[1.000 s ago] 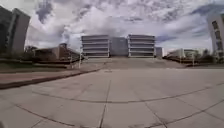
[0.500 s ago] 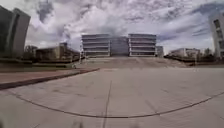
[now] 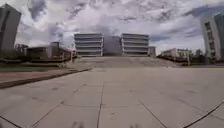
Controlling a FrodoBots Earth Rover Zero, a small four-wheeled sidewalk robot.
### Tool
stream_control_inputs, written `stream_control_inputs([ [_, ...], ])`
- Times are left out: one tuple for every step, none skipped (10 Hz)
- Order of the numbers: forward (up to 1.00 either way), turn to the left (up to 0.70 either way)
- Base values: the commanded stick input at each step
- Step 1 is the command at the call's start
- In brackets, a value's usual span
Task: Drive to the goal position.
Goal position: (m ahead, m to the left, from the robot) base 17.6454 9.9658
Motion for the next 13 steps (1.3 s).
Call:
stream_control_inputs([
  [1.0, 0.0],
  [1.0, 0.0],
  [1.0, 0.0],
  [1.0, 0.0],
  [1.0, 0.0],
  [1.0, 0.0],
  [1.0, 0.0],
  [1.0, 0.0],
  [1.0, 0.0],
  [1.0, 0.0],
  [1.0, 0.0],
  [1.0, 0.0],
  [1.0, 0.0],
])
